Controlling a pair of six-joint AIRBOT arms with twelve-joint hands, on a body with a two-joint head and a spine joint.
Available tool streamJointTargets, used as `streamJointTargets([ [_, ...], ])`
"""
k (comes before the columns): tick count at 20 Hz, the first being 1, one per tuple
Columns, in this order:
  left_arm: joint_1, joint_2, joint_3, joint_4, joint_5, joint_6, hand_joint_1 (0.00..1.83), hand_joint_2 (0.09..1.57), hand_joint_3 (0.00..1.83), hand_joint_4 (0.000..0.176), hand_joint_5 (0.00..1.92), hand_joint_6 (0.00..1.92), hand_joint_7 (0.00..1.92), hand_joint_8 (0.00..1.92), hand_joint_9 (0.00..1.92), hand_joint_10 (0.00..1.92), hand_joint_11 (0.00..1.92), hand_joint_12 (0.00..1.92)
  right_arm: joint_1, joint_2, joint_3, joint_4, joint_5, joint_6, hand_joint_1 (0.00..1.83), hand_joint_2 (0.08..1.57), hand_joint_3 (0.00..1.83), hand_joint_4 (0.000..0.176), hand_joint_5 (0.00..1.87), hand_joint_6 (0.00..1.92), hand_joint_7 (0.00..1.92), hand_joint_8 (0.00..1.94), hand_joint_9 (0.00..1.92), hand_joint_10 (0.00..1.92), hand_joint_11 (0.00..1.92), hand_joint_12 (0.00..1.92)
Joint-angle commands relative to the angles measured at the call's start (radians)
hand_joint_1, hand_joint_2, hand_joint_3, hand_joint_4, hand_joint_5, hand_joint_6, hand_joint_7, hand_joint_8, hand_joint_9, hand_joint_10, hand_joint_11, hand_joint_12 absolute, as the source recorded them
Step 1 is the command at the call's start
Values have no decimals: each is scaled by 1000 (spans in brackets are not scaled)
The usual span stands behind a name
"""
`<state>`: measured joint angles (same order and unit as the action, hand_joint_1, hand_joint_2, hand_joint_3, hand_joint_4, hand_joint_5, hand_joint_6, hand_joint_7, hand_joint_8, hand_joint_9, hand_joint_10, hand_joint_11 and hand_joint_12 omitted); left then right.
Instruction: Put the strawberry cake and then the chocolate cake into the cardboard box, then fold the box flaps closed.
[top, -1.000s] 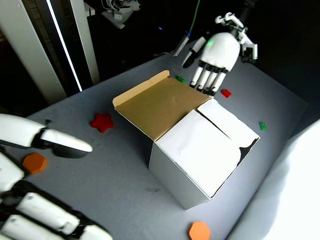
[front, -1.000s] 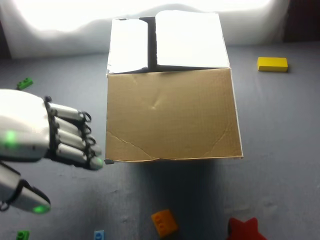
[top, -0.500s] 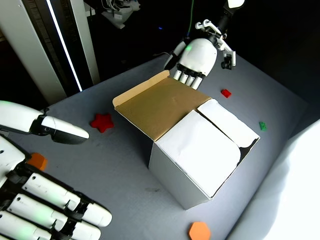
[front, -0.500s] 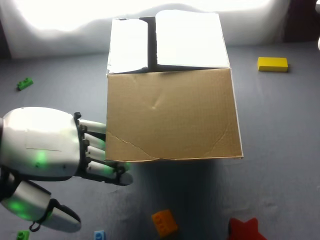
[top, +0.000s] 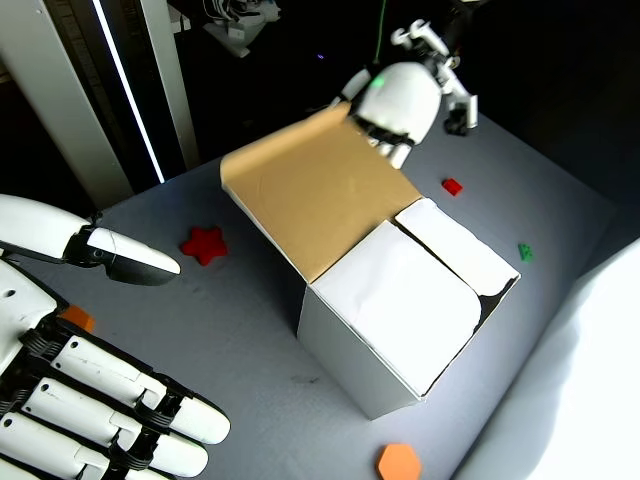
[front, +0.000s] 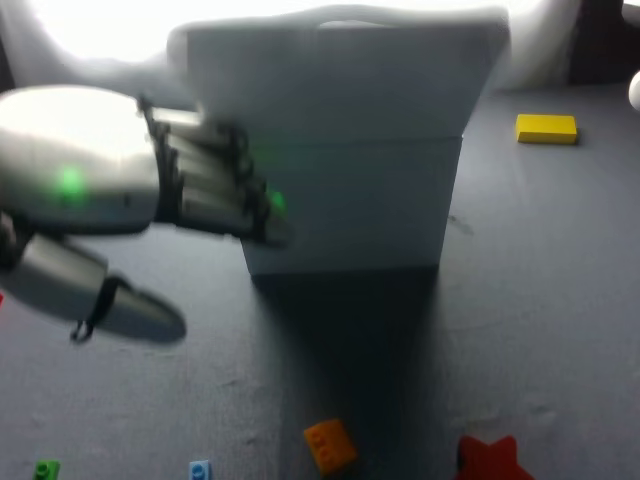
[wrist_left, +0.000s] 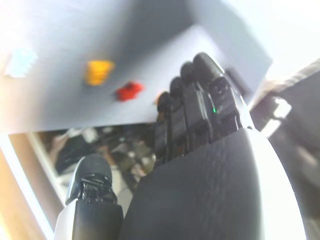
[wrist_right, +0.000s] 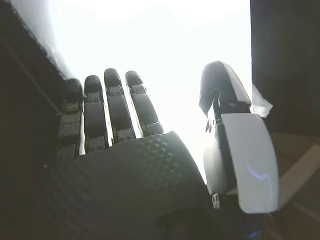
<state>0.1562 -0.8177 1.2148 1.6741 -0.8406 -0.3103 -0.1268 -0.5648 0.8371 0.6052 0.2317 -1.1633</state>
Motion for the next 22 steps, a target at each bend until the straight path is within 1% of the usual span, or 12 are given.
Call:
streamJointTargets([
  [1,-33,9,7,-54,-46,-21,5,1235,0,20,209,7,251,3,306,6,0,1145,17,15,3,-8,108,4,0,1264,1,0,57,2,73,1,54,8,0,4],
  [3,-133,1,31,-2,-62,-62,0,1218,0,31,221,11,264,6,321,12,0,1159,17,15,3,-8,108,4,0,1261,0,0,49,0,74,2,56,8,0,0],
  [5,-198,-26,59,16,-68,-72,0,1224,0,16,221,10,260,3,308,6,0,1136,17,14,3,-8,110,4,0,1259,0,0,53,2,90,8,71,14,3,1],
  [8,-217,-105,136,23,-69,-75,0,1198,0,7,225,9,265,3,313,7,0,1158,17,14,3,-8,110,4,0,1251,0,0,82,14,118,16,100,25,52,27],
  [9,-219,-140,174,27,-69,-75,0,1195,0,11,237,12,276,6,324,11,0,1181,17,14,3,-8,110,4,0,1250,0,0,86,15,123,17,106,27,54,31],
  [10,-220,-168,207,28,-69,-75,0,1203,0,11,234,10,273,4,320,9,0,1184,17,13,3,-8,110,4,0,1242,4,0,93,2,125,8,113,11,10,184],
  [11,-222,-203,249,30,-71,-75,0,1204,0,18,244,14,288,10,334,15,0,1182,17,13,3,-8,111,4,0,1240,5,0,95,1,122,5,111,6,1,217],
  [12,-225,-241,296,30,-75,-75,0,1195,0,34,266,20,320,17,367,26,0,1214,18,12,3,-9,111,4,0,1239,5,0,85,0,121,4,110,5,0,225],
  [15,-222,-345,449,29,-82,-75,0,1225,6,9,244,6,294,1,337,10,0,1164,20,9,3,-10,113,4,0,1235,2,0,76,3,117,1,94,9,0,166],
  [16,-212,-370,484,23,-82,-75,0,1223,4,0,217,0,282,0,328,6,0,1163,20,9,3,-10,113,4,0,1232,0,0,80,4,123,2,107,13,0,264],
  [18,-177,-414,554,19,-83,-75,0,1217,1,0,225,6,291,5,325,4,0,1161,20,8,3,-11,113,4,0,1232,0,3,77,2,113,1,102,8,0,321],
  [22,-98,-417,552,30,-82,-76,0,1232,4,0,236,7,301,5,319,8,0,1112,20,8,3,-14,114,4,0,1234,0,5,77,3,106,2,102,6,0,221],
])
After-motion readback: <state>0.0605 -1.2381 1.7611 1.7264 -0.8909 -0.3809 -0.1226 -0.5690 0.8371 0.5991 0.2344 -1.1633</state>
